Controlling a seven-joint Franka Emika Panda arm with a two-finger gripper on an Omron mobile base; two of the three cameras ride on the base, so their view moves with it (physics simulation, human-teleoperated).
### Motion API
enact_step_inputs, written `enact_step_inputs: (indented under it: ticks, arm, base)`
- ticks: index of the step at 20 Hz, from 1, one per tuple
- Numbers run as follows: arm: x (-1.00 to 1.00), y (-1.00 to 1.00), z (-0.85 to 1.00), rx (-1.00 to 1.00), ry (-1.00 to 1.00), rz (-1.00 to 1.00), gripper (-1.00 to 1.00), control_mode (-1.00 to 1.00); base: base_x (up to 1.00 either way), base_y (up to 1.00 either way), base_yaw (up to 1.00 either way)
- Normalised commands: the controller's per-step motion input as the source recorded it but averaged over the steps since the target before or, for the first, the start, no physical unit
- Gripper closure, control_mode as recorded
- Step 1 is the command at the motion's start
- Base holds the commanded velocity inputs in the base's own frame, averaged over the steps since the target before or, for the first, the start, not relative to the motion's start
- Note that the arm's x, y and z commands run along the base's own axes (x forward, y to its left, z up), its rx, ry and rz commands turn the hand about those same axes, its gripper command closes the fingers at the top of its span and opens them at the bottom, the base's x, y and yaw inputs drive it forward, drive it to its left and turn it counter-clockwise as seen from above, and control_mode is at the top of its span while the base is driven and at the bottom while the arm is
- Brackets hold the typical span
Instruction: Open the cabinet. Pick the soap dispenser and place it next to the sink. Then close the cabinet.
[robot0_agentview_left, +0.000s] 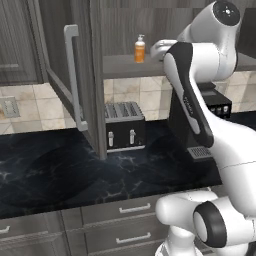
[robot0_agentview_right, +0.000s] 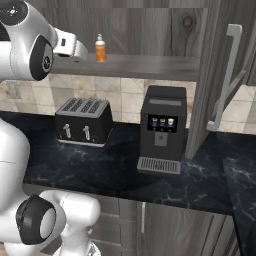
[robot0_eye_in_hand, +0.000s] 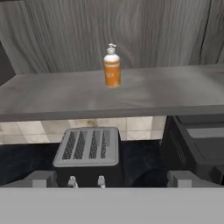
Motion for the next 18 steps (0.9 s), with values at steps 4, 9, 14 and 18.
enact_step_inputs:
  ticks: [4,9,14,18]
  arm:
    - [0.31,0.00,-0.01,0.00,0.00,0.00,-1.00,-1.00]
    - [0.29,0.00,0.00,0.00,0.00,0.00,-1.00,-1.00]
    - [0.19,0.00,-0.14,0.00,0.00,0.00,-1.00,-1.00]
    - [0.16,0.00,-0.10,0.00,0.00,0.00,-1.00,-1.00]
  base:
    - [0.00,0.00,0.00]
    - [0.00,0.00,0.00]
    - [0.00,0.00,0.00]
    - [0.00,0.00,0.00]
